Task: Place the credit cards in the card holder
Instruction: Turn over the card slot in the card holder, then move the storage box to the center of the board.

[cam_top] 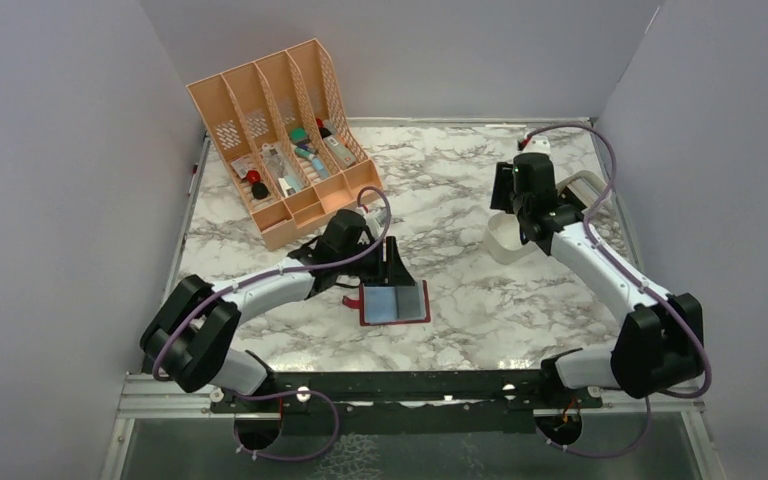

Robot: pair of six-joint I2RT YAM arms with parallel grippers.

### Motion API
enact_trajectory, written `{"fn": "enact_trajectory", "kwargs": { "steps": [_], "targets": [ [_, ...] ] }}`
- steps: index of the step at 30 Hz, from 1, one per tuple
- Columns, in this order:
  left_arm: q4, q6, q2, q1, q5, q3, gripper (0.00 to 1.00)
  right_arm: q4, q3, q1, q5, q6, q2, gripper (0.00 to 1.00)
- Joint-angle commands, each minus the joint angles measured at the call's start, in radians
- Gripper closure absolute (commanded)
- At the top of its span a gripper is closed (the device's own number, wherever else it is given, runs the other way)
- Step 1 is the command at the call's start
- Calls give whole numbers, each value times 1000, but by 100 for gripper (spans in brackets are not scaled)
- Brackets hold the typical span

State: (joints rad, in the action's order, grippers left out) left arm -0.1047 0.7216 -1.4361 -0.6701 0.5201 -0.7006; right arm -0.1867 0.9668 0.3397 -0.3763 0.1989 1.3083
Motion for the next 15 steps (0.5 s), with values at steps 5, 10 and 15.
{"fn": "enact_trajectory", "kwargs": {
  "steps": [5, 10, 15],
  "targets": [
    [341, -171, 124, -5, -200, -160, 45, -190, 104, -133, 75, -66, 184, 40],
    [434, -224, 168, -3, -235, -197, 44, -247, 92, -133, 122, -27, 221, 42],
    [503, -288, 203, -2, -285, -242, 44, -235, 47, -133, 247, 1, 235, 44]
  ]
}}
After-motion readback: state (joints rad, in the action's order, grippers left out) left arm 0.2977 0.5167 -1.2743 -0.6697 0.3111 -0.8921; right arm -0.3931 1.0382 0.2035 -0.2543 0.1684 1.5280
